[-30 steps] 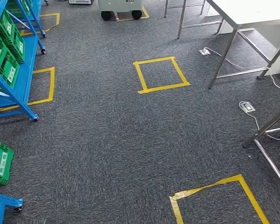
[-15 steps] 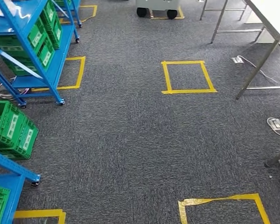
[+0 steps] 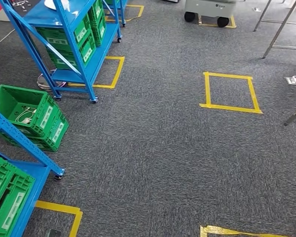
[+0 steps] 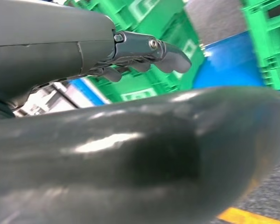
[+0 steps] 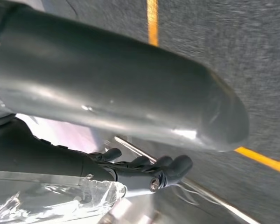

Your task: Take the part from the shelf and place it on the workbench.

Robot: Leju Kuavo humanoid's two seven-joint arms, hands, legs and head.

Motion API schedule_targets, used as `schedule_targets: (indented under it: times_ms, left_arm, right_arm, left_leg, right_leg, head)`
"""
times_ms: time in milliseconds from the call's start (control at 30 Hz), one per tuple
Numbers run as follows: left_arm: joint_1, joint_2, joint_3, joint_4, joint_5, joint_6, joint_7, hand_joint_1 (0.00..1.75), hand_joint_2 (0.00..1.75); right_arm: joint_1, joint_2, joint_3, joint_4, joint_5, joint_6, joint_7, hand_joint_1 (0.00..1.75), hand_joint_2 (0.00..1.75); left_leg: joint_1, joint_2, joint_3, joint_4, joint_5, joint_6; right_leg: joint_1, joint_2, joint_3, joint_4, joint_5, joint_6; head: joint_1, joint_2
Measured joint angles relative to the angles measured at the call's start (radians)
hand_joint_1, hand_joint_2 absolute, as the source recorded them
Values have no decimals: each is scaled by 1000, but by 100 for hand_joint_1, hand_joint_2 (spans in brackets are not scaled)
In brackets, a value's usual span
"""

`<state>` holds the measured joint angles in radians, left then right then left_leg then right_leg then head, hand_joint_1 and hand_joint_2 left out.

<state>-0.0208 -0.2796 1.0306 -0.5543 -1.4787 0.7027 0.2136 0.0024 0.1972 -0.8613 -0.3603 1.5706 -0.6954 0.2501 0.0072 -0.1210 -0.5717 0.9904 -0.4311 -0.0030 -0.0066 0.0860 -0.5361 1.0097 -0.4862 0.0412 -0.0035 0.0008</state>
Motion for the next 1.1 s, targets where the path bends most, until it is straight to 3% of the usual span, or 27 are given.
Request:
schedule_targets:
  times_ms: [67, 133, 200, 267, 300, 333, 367, 433, 500, 567, 633, 700, 767, 800, 833, 867, 933, 1000, 1067, 1100]
  left_arm:
    - [3, 0, 3, 0, 0, 0, 0, 0, 0]
    - [4, 2, 5, 0, 0, 0, 1, 0, 0]
    - [0, 3, 6, 1, 0, 0, 2, 0, 0]
    - [-2, 3, 6, 2, 0, 0, 2, 0, 0]
    - [-1, 3, 7, 3, 0, 0, 2, 0, 0]
    - [-1, 4, 7, 3, 0, 0, 2, 0, 0]
    - [0, 6, 7, 3, 0, 0, 2, 0, 0]
    - [-3, 8, 8, 3, 0, 0, 2, 0, 0]
    - [-7, 8, 8, 4, 0, 0, 2, 0, 0]
    - [-7, 9, 8, 5, 0, 0, 2, 0, 0]
    - [-6, 9, 8, 5, 0, 0, 2, 0, 0]
    - [-7, 8, 8, 6, 0, 0, 2, 0, 0]
    - [-7, 7, 8, 7, 0, 0, 2, 0, 0]
    - [-7, 7, 7, 8, 0, 0, 2, 0, 0]
    - [-6, 7, 7, 8, 0, 0, 2, 0, 0]
    - [-5, 7, 7, 9, 0, 0, 2, 0, 0]
    - [-6, 7, 7, 10, 0, 0, 2, 0, 0]
    - [-8, 7, 7, 10, 0, 0, 2, 0, 0]
    - [-4, 7, 7, 11, 0, 0, 2, 0, 0]
    - [-2, 7, 8, 12, 0, 0, 2, 0, 0]
  right_arm:
    - [-3, 0, 0, 2, 1, 0, -1, 0, 0]
    - [-4, 0, -1, 2, 1, 0, -2, 0, 0]
    - [0, 0, -1, 3, 1, 0, -2, 0, 0]
    - [2, 0, -1, 4, 1, 0, -2, 0, 0]
    - [2, 0, -2, 5, 1, 0, -2, 0, 0]
    - [1, 0, -2, 5, 1, 0, -2, 0, 0]
    - [0, 0, -1, 5, 1, 0, -2, 0, 0]
    - [-1, 0, -1, 6, 1, 0, 0, 0, 0]
    - [-2, 0, -1, 6, 1, 0, 4, 0, 0]
    - [-4, 0, -1, 6, 1, 0, 9, 0, 0]
    - [-6, 0, -1, 6, 2, -1, 11, 0, 0]
    - [-4, 0, -1, 7, 1, -1, 12, 0, 0]
    - [-1, 0, -1, 10, 1, -1, 13, 0, 0]
    - [0, 0, -1, 11, 1, -1, 13, 0, 0]
    - [0, 0, -1, 12, 1, -1, 14, 0, 0]
    - [0, 0, -1, 12, 1, -1, 14, 0, 0]
    - [-1, -1, -1, 12, 1, -1, 15, 0, 0]
    - [-1, -1, -1, 13, 1, -1, 15, 0, 0]
    - [-3, -1, -1, 14, 1, -1, 16, 0, 0]
    - [-4, -1, -1, 14, 1, -1, 17, 0, 0]
  left_leg:
    - [5, -12, -8, -2, 5, -14]
    - [3, 31, -29, 34, -22, -22]
    - [-1, 89, -80, 147, -90, -27]
    - [0, 105, -132, 263, -137, -31]
    - [0, 108, -136, 280, -134, -32]
    - [0, 111, -120, 255, -113, -32]
    - [0, 121, -86, 197, -80, -32]
    - [-4, 174, -10, 59, -28, -26]
    - [-9, 205, 21, -4, -16, -16]
    - [-9, 182, 18, -9, -15, -4]
    - [-5, 160, 17, -11, -10, 8]
    - [-1, 137, 14, -12, -5, 16]
    - [0, 110, 10, -12, -2, 20]
    - [0, 95, 9, -12, -1, 20]
    - [0, 80, 9, -12, 0, 19]
    - [2, 65, 9, -11, 2, 16]
    - [4, 36, 7, -8, 4, 7]
    - [5, 14, 0, -8, 8, -6]
    - [8, -6, -7, -11, 16, -20]
    - [9, 0, -11, -8, 15, -26]
  right_leg:
    - [2, -21, 4, -5, 6, -11]
    - [2, -46, 6, -12, 14, -24]
    - [4, -76, 4, -16, 17, -32]
    - [6, -107, 2, -16, 16, -34]
    - [6, -122, 1, -16, 16, -34]
    - [7, -136, 1, -16, 16, -33]
    - [7, -149, 2, -15, 15, -33]
    - [11, -170, 5, -13, 11, -27]
    - [19, -192, 9, -11, 6, -19]
    - [19, -211, 14, -11, 2, -11]
    - [15, -176, 3, 18, -23, 1]
    - [11, -115, -45, 129, -86, 11]
    - [9, -93, -108, 262, -141, 14]
    - [9, -91, -122, 289, -142, 14]
    - [7, -88, -116, 272, -122, 13]
    - [5, -81, -91, 216, -85, 13]
    - [-3, -36, -23, 68, -21, 13]
    - [-6, -3, 10, -3, -5, 9]
    - [-3, -17, 13, -5, -4, -3]
    - [-3, -28, 15, -6, -1, -11]
  head:
    - [0, 0]
    - [-5, 0]
    - [-9, 0]
    - [-10, 0]
    - [-10, 0]
    - [-11, 0]
    - [-11, 0]
    - [-11, 0]
    - [-10, 0]
    - [-9, 0]
    - [-6, 0]
    - [-1, 0]
    - [0, 0]
    - [0, 0]
    - [0, 0]
    - [0, 0]
    - [0, 0]
    - [0, 0]
    - [-1, 0]
    - [-1, 0]
